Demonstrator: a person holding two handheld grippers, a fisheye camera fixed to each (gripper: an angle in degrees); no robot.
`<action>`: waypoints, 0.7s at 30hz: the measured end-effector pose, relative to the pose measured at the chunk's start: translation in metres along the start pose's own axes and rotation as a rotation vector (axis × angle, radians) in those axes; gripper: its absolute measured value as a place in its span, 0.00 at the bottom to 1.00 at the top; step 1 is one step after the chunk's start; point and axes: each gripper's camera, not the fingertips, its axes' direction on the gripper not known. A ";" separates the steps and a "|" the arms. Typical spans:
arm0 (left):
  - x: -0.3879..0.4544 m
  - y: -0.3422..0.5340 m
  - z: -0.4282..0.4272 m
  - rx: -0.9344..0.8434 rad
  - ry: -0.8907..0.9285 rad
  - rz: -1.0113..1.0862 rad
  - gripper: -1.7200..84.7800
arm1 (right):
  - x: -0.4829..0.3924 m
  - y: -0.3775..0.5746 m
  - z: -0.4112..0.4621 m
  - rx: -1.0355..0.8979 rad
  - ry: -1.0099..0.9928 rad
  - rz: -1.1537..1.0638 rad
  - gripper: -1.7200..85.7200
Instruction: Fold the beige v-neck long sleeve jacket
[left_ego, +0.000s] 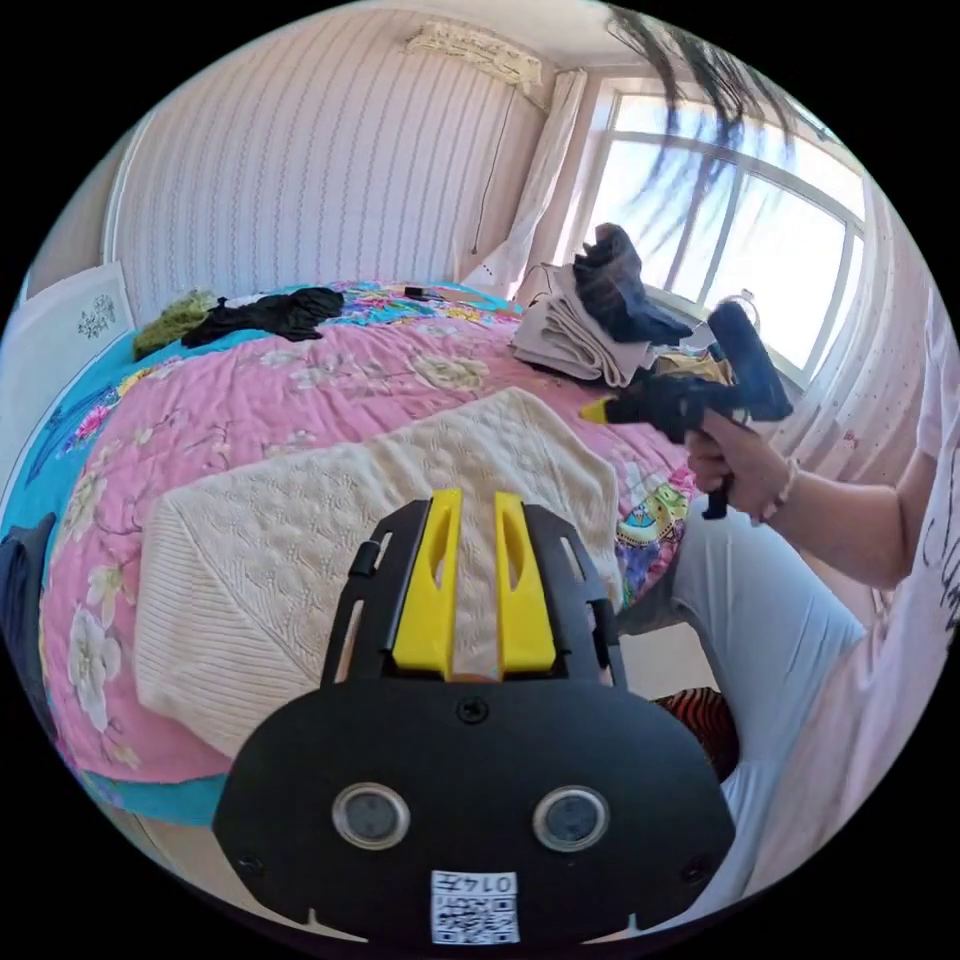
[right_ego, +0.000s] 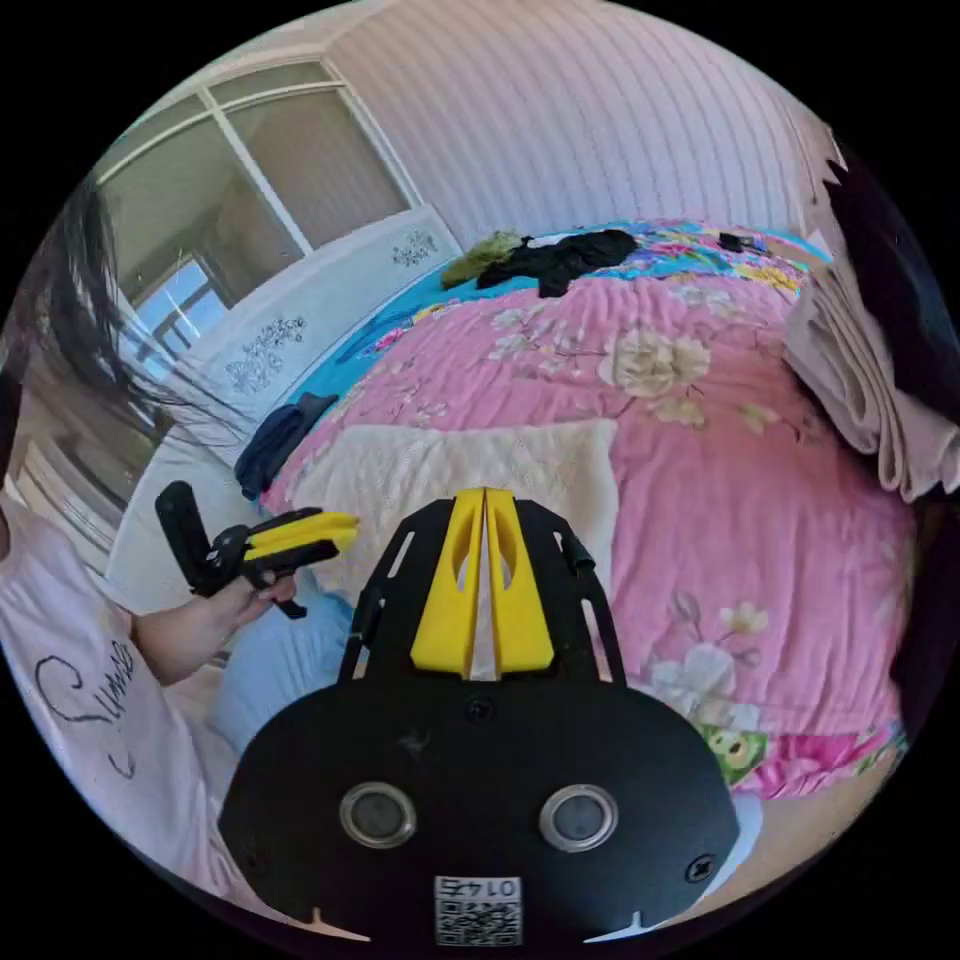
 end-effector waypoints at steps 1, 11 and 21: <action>-0.003 -0.008 0.002 0.007 -0.007 -0.001 0.14 | 0.019 0.033 -0.014 -0.014 -0.071 0.108 0.04; 0.018 -0.150 0.087 -0.069 0.017 0.197 0.21 | 0.050 0.147 0.016 -0.123 -0.078 0.284 0.15; 0.051 -0.201 0.250 -0.451 0.058 0.247 0.12 | 0.051 0.152 0.019 -0.122 0.035 0.203 0.13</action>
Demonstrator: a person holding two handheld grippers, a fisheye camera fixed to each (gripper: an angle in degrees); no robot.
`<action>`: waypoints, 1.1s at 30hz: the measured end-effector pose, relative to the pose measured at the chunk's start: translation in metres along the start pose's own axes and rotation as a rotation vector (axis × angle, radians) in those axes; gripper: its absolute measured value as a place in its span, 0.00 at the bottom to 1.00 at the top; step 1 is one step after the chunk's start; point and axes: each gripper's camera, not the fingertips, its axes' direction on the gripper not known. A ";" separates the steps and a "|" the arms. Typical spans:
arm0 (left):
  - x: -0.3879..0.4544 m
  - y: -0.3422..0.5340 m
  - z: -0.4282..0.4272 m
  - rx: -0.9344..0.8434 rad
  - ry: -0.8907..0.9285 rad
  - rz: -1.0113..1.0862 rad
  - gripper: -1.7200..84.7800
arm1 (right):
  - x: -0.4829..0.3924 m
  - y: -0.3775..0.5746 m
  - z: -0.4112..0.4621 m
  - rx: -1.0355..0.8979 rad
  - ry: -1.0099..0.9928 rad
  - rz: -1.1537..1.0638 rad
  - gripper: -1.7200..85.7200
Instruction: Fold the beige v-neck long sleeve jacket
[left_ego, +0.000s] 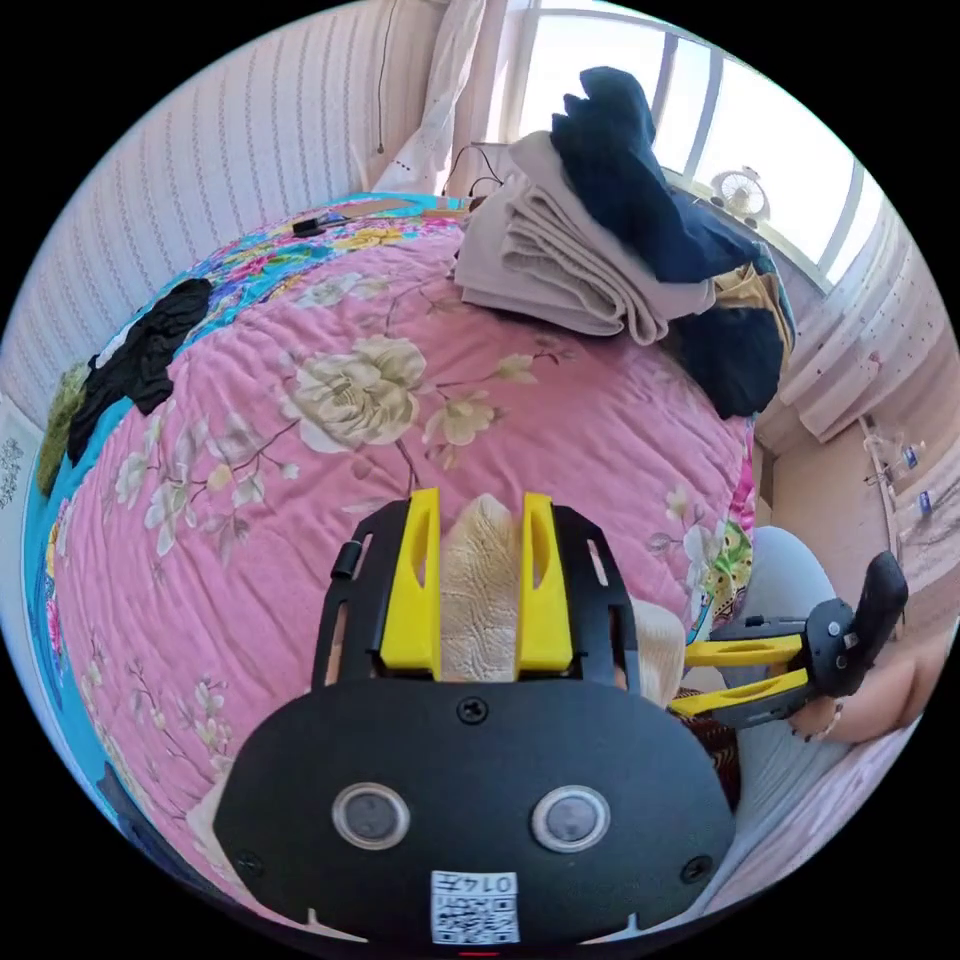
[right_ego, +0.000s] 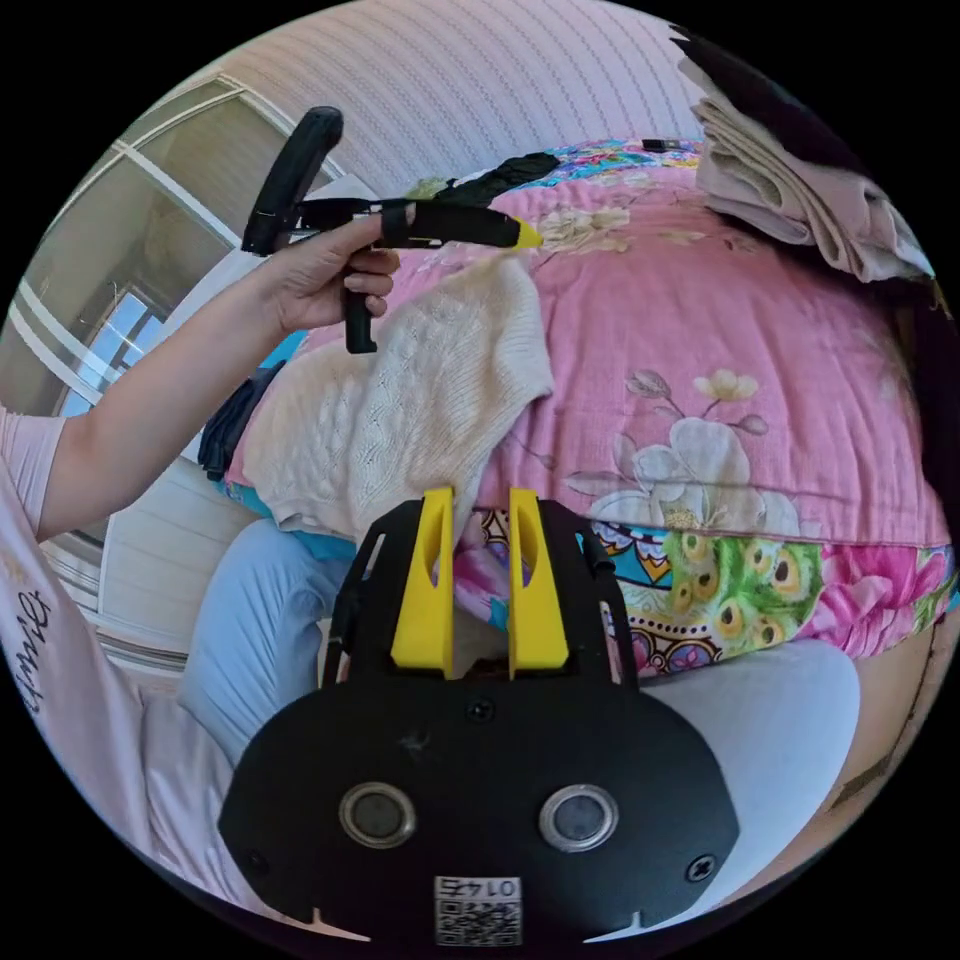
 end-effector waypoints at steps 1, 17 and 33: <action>-0.001 -0.002 0.011 -0.054 0.011 0.001 0.12 | -0.006 0.002 -0.005 0.054 0.056 -0.017 0.14; -0.049 0.022 -0.023 0.019 0.067 -0.017 0.08 | -0.027 -0.028 0.036 -0.048 0.005 -0.066 0.07; -0.252 0.303 -0.306 0.299 -0.309 -0.610 0.03 | -0.244 -0.175 0.076 -0.013 -0.514 -0.767 0.05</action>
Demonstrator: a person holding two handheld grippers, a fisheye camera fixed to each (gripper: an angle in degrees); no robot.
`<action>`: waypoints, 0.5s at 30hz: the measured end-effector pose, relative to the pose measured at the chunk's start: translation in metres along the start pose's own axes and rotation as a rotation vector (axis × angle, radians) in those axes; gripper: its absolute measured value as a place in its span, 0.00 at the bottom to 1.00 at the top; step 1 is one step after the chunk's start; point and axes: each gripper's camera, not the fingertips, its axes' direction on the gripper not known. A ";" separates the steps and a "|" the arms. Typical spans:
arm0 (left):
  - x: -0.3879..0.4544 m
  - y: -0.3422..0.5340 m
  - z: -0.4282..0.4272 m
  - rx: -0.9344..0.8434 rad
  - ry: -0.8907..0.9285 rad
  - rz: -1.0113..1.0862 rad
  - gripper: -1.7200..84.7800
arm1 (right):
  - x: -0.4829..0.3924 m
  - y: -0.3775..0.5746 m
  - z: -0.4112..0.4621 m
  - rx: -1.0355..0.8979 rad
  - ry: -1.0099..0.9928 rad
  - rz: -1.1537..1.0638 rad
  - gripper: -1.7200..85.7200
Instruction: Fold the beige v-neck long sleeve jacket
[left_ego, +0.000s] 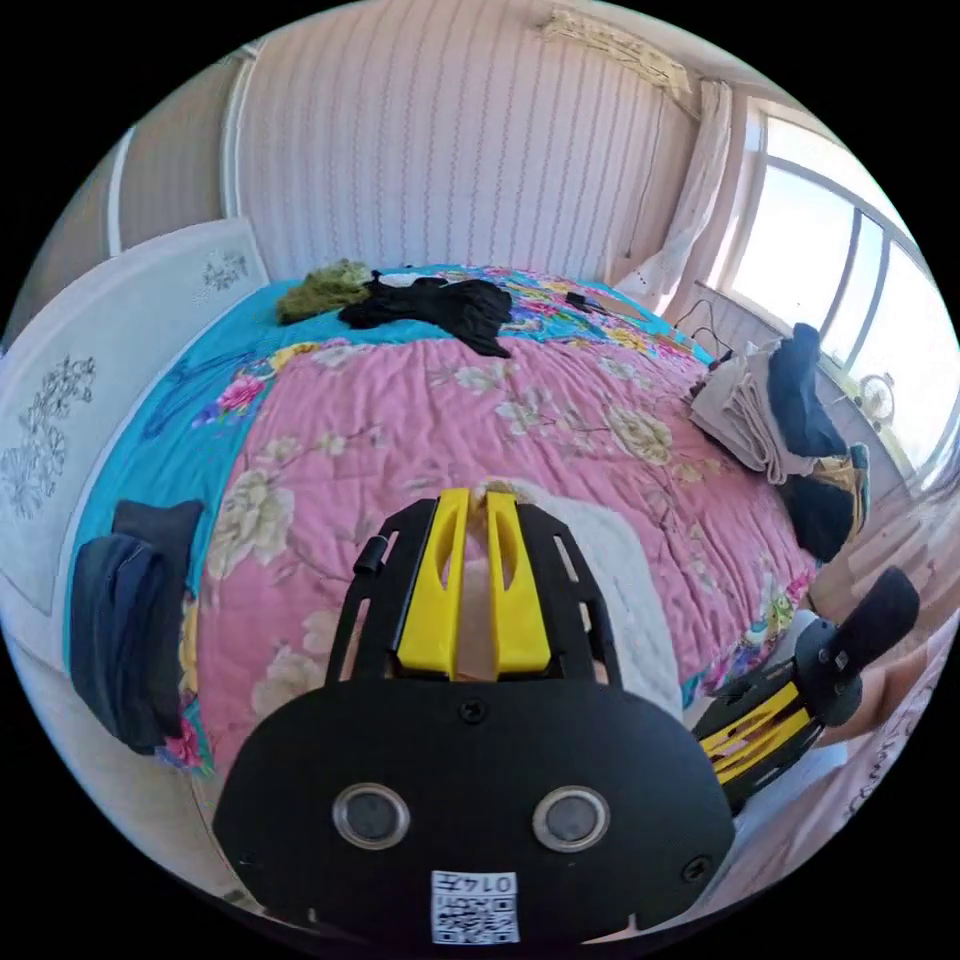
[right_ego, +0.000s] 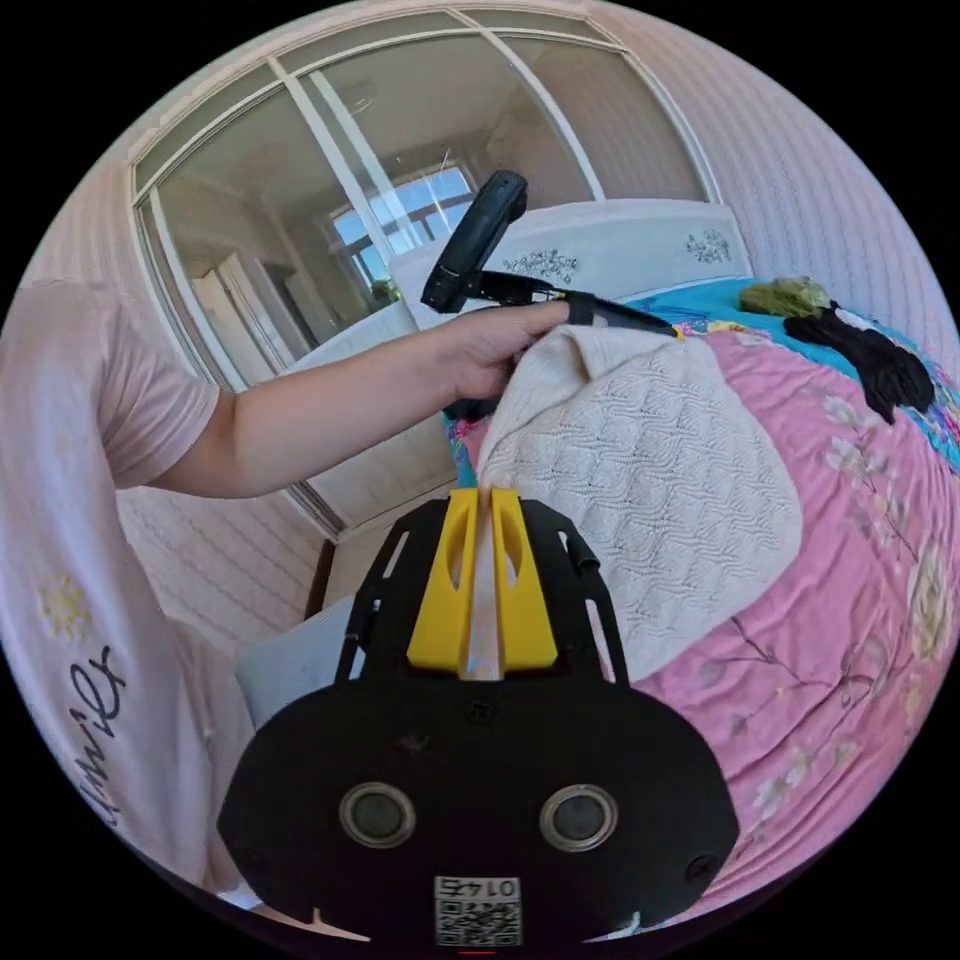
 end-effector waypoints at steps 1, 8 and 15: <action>-0.017 0.009 -0.003 -0.006 -0.017 -0.042 0.02 | 0.003 -0.016 0.030 -0.083 -0.009 -0.038 0.06; -0.116 0.098 -0.059 0.066 0.024 -0.216 0.04 | 0.052 -0.038 0.016 -0.098 0.046 0.085 0.11; -0.138 0.128 -0.063 0.098 0.175 -0.268 0.21 | 0.149 -0.011 -0.015 -0.028 0.192 0.491 0.21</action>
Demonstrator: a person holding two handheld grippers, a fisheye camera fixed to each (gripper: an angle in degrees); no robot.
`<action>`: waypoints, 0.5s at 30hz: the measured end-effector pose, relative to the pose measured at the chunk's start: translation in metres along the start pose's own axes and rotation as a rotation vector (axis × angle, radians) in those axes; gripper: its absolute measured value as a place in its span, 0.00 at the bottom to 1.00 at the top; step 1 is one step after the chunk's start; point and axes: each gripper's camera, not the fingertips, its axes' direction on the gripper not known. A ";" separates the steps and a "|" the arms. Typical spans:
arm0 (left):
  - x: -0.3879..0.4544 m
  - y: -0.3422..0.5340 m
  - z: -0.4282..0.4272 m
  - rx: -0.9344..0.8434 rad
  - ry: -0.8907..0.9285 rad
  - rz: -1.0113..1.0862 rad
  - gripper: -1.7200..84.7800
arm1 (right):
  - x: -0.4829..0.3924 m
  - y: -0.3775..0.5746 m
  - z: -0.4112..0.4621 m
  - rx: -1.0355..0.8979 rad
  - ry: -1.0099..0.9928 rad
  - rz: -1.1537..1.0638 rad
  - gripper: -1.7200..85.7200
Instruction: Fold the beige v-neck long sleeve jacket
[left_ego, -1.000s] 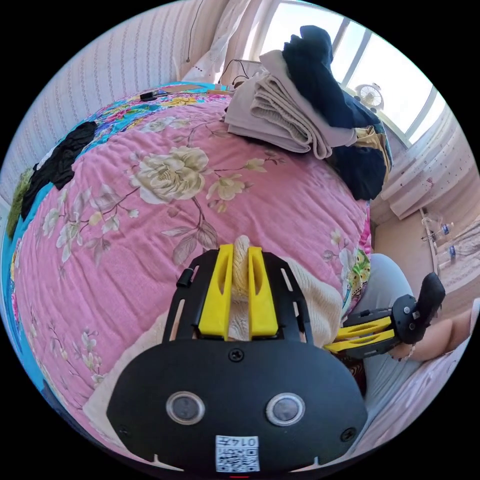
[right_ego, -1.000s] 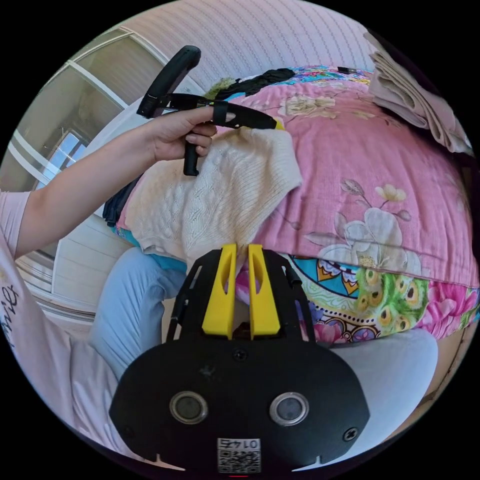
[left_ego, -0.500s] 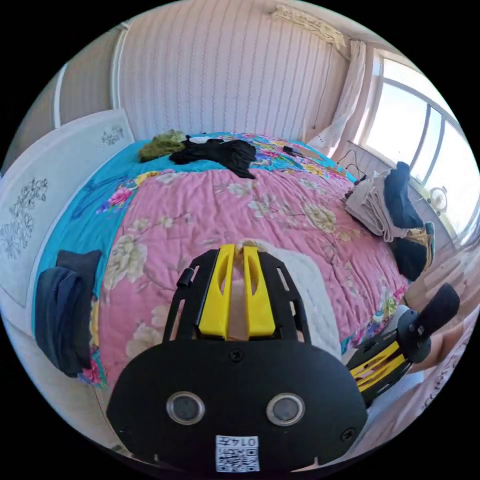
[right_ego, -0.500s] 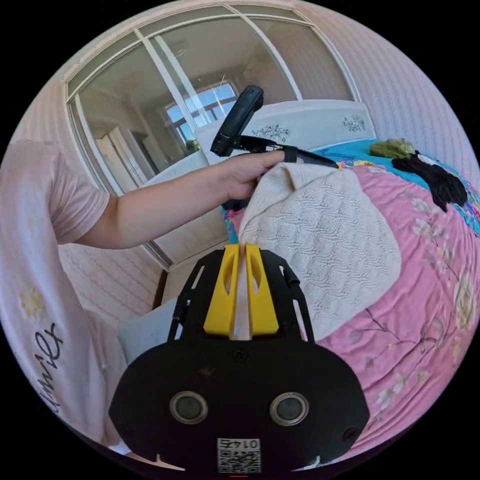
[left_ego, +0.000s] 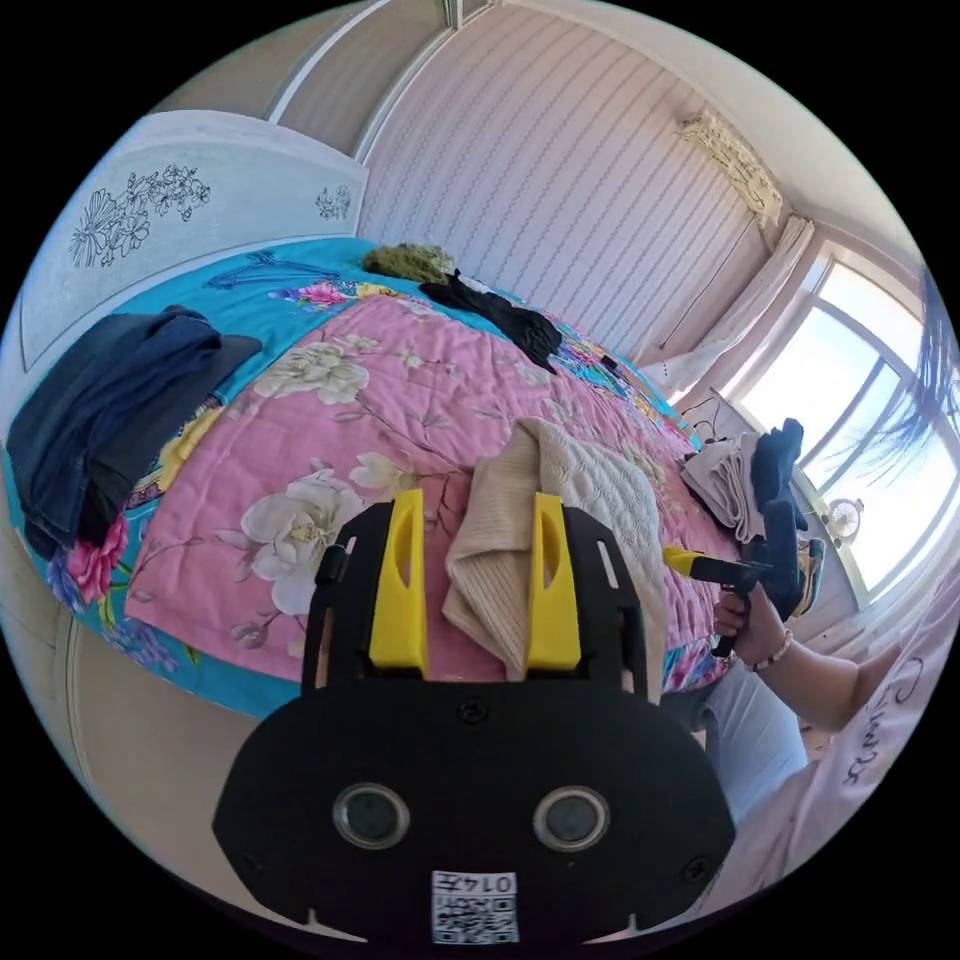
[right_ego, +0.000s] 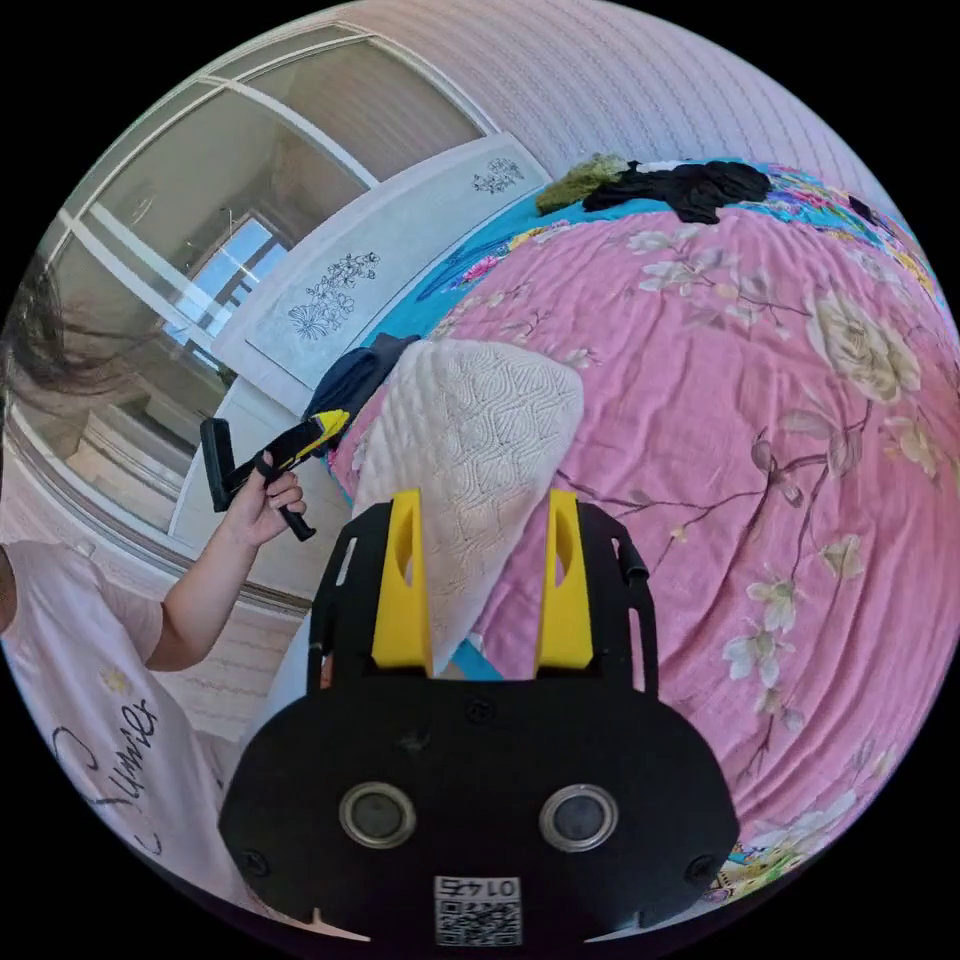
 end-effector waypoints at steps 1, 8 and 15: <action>-0.002 0.000 0.006 -0.028 0.001 -0.002 0.21 | 0.012 -0.005 0.009 -0.012 -0.041 0.055 0.21; -0.003 0.000 0.031 -0.214 0.150 0.000 0.16 | 0.041 -0.046 0.051 -0.081 -0.249 0.157 0.19; -0.036 0.010 -0.040 -0.033 0.220 -0.123 0.07 | -0.031 -0.125 0.036 -0.301 -0.181 -0.273 0.11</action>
